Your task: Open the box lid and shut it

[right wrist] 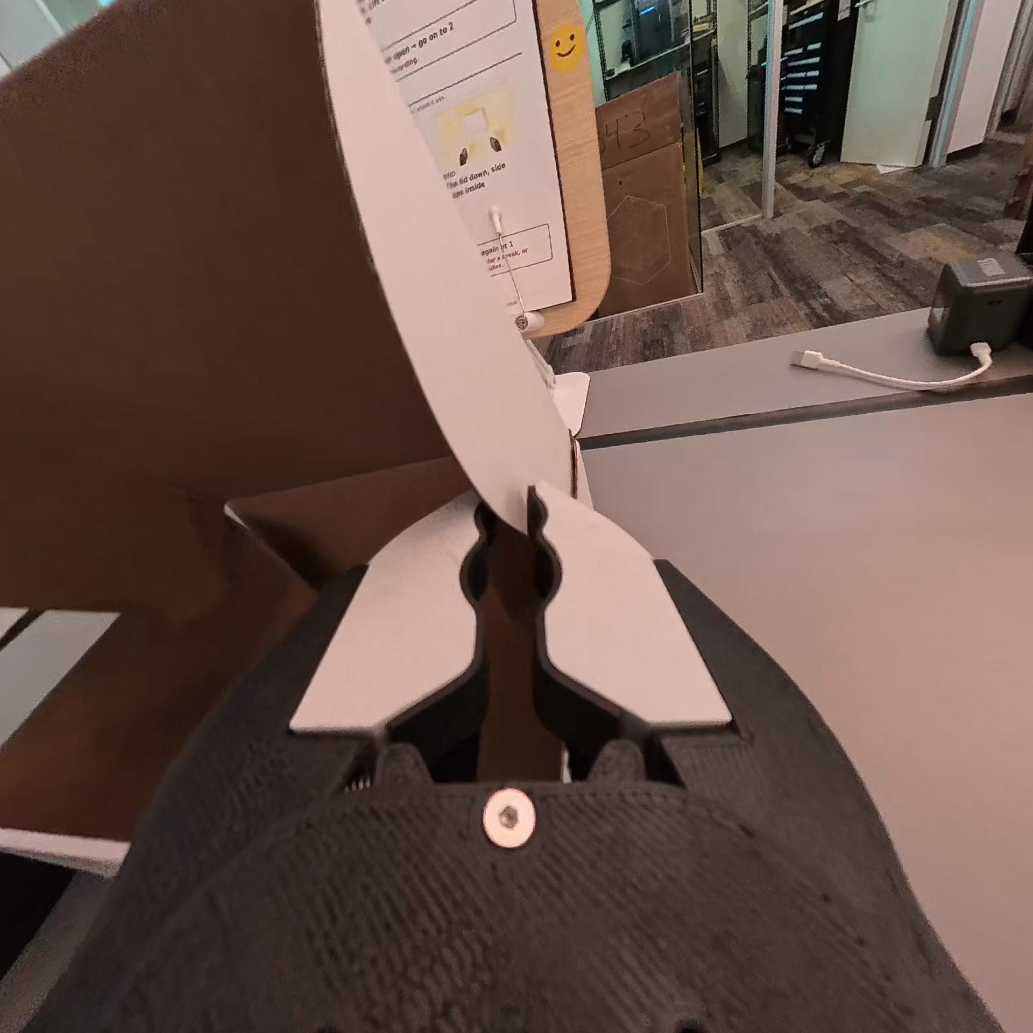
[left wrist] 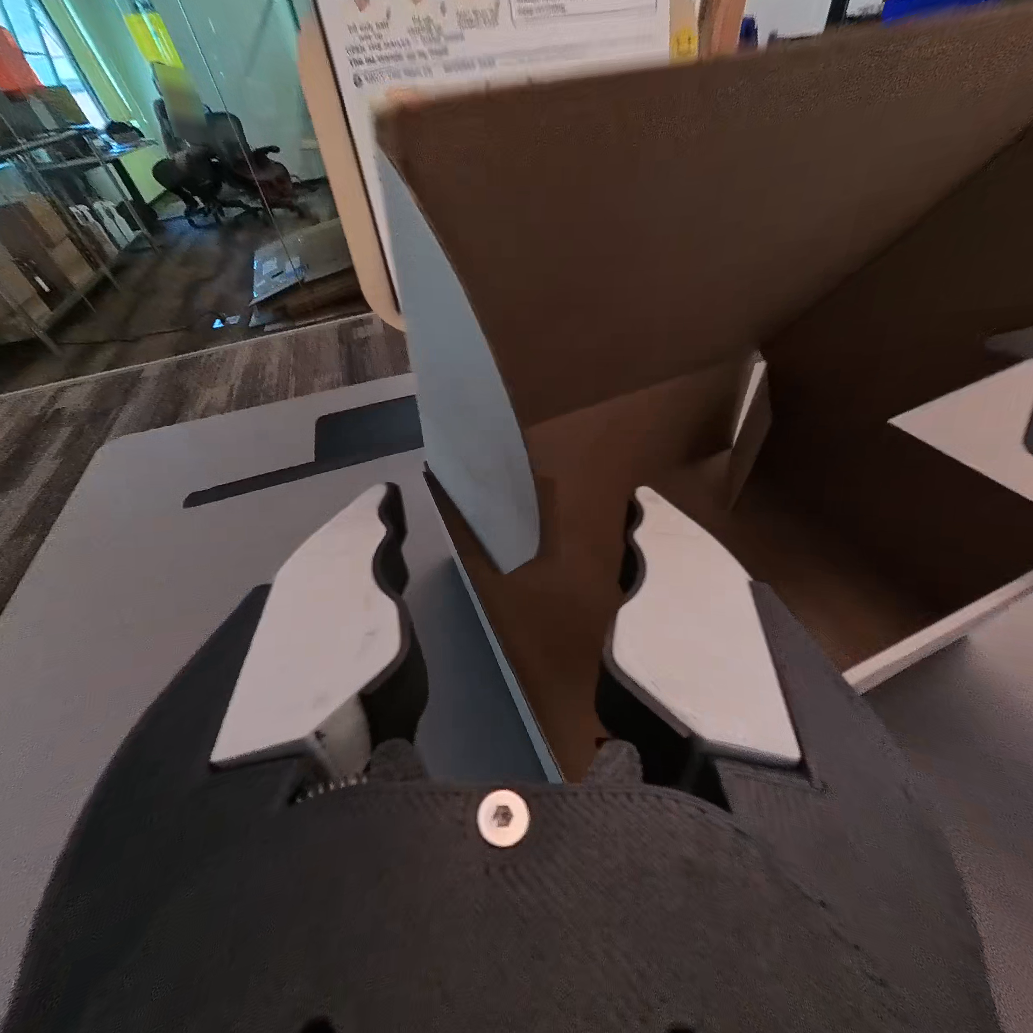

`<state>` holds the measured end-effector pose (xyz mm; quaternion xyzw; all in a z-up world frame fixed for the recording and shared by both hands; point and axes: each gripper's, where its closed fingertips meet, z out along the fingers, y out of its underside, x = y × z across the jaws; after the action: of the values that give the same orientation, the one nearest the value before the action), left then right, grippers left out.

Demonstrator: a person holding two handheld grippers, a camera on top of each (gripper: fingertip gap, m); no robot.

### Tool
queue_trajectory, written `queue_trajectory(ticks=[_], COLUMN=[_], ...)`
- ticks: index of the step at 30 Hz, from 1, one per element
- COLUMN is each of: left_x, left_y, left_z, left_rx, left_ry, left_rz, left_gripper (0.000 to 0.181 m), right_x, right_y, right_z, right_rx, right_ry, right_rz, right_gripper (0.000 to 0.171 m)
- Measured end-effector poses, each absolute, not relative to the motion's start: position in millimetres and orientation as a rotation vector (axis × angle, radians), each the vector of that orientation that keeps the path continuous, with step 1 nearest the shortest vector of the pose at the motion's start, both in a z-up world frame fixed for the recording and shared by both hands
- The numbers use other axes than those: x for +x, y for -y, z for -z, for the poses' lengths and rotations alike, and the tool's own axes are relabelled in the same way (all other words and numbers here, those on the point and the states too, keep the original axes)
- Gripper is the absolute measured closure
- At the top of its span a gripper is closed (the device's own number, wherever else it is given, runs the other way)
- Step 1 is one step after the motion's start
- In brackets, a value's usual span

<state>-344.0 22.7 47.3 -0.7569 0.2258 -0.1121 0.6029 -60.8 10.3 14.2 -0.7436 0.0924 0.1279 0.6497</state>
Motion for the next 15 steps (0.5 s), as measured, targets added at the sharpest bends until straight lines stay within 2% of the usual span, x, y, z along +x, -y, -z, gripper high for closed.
queue_trajectory(ticks=[3,5,9,15], left_x=[-337.7,-336.8,-352.1,-360.3], left_y=[-38.5,-45.1,-56.2,-62.7], left_z=[-33.8,-27.7,-23.6,-20.1], left_rx=[-1.793,-1.803,-1.801,-1.783], left_ry=[-0.549,-0.561,-0.506,-0.469], left_rz=[0.224,0.210,0.100,0.095], left_gripper=[0.122,0.160,0.174,0.178], right_x=[-59.1,-59.5,-65.5,-85.0], right_y=[-6.5,-4.9,-0.1,34.6], right_z=[-12.4,-12.1,-21.2,-80.0], right_rx=[-1.690,-1.694,-1.670,-1.392], right_ry=[-0.172,-0.151,-0.070,0.147], right_rz=[-0.300,-0.333,-0.362,-0.206], right_gripper=[0.160,0.159,0.156,0.146])
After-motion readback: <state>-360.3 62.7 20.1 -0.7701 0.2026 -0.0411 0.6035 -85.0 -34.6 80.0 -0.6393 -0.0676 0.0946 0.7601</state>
